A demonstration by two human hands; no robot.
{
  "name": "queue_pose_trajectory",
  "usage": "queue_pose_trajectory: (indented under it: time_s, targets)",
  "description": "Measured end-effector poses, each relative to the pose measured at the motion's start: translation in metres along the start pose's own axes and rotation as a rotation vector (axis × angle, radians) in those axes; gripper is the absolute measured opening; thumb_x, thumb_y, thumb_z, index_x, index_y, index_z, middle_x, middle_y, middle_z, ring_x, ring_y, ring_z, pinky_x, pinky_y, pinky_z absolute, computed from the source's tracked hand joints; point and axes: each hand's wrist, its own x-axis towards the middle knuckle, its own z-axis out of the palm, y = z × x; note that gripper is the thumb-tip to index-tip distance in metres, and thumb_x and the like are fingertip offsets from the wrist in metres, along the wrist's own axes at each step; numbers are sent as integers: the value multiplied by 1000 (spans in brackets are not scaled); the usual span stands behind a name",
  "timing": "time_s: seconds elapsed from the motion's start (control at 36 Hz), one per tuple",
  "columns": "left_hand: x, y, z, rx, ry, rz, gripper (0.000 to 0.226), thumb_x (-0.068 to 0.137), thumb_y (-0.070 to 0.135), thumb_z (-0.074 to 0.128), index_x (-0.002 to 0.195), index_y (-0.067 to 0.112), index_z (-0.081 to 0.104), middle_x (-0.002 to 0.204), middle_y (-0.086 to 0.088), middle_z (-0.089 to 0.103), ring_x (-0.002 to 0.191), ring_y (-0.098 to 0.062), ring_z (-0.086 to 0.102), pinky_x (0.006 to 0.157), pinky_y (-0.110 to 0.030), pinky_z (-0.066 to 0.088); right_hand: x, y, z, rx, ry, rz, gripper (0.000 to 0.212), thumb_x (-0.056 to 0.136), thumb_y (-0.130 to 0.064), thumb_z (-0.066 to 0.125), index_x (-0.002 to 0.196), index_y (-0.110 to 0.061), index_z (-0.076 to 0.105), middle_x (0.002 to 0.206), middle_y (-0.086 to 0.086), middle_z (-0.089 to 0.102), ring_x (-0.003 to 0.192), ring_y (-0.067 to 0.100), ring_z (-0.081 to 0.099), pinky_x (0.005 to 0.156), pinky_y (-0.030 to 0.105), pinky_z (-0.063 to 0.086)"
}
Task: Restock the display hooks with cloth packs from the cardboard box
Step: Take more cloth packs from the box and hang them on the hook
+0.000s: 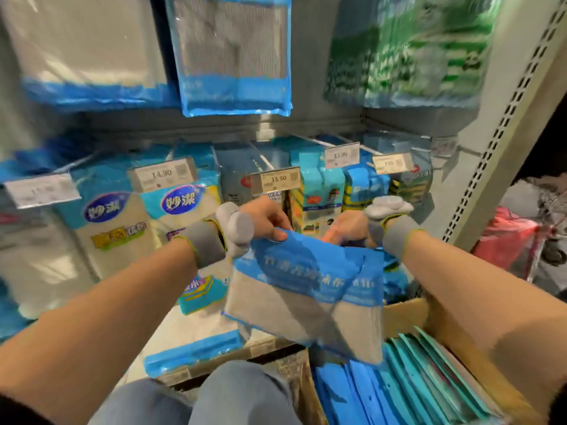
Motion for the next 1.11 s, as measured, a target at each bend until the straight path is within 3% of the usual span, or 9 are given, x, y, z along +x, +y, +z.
queue_pose_trajectory:
  time_s: [0.08, 0.19, 0.31, 0.44, 0.53, 0.67, 0.86, 1.0, 1.11]
  targets:
    - [-20, -7, -26, 15, 97, -49, 26, 82, 3, 67, 108, 1, 68, 88, -1, 65, 55, 10, 51, 59, -1, 35, -2, -21, -10, 70, 13, -80, 17, 82, -27, 68, 66, -24, 62, 41, -13, 57, 68, 17, 53, 76, 33, 48]
    - [-51, -16, -62, 66, 201, -110, 27, 82, 5, 67, 109, 7, 69, 106, -9, 69, 83, -2, 56, 66, -5, 39, -4, -68, -25, 195, 143, -187, 14, 78, -18, 73, 80, -4, 74, 61, 18, 60, 67, 19, 48, 61, 28, 38]
    - [-83, -24, -97, 38, 320, -178, 25, 80, 8, 69, 105, 10, 71, 94, -3, 68, 90, -8, 57, 84, -23, 45, -15, -119, -46, 166, 178, -355, 12, 85, -12, 68, 95, -17, 73, 54, -18, 58, 54, -3, 48, 51, 11, 42]
    - [-128, -35, -144, -15, 508, -246, 15, 74, 15, 77, 85, 22, 73, 50, 20, 57, 45, 8, 50, 54, -6, 38, -27, -188, -69, 172, 297, -514, 18, 84, -14, 69, 99, -5, 72, 69, -1, 61, 66, 6, 51, 66, 19, 46]
    - [-142, -35, -158, -46, 581, -267, 17, 74, 12, 76, 90, 17, 75, 61, 13, 60, 58, 1, 50, 65, -16, 41, -30, -212, -79, 186, 389, -572, 11, 82, -18, 70, 89, -10, 75, 73, 1, 64, 77, 12, 56, 77, 27, 47]
    - [-171, -41, -195, -93, 783, -286, 19, 75, 10, 74, 85, 26, 71, 57, 16, 59, 56, 1, 51, 61, -9, 41, -37, -268, -105, 143, 617, -630, 14, 83, -27, 69, 94, -20, 75, 93, 1, 73, 93, 18, 64, 78, 26, 47]
    - [-191, -56, -241, -87, 979, -314, 25, 74, 14, 75, 65, 36, 66, 86, 3, 68, 96, -19, 65, 97, -33, 49, -40, -328, -136, 296, 820, -730, 9, 86, -30, 64, 85, -29, 73, 95, -3, 73, 102, 24, 62, 99, 42, 41]
    - [-197, -59, -270, -74, 1063, -294, 19, 75, 13, 75, 73, 30, 67, 81, 3, 67, 87, -15, 62, 91, -32, 49, -29, -364, -164, 414, 860, -813, 20, 86, -29, 64, 68, -39, 62, 102, -2, 72, 106, 25, 61, 101, 45, 41]
    - [-198, -60, -285, -83, 1074, -271, 17, 75, 9, 75, 77, 25, 69, 86, -3, 69, 86, -16, 62, 89, -31, 50, -32, -377, -181, 448, 934, -851, 10, 89, -32, 60, 91, -36, 69, 106, -3, 71, 107, 24, 60, 102, 46, 39]
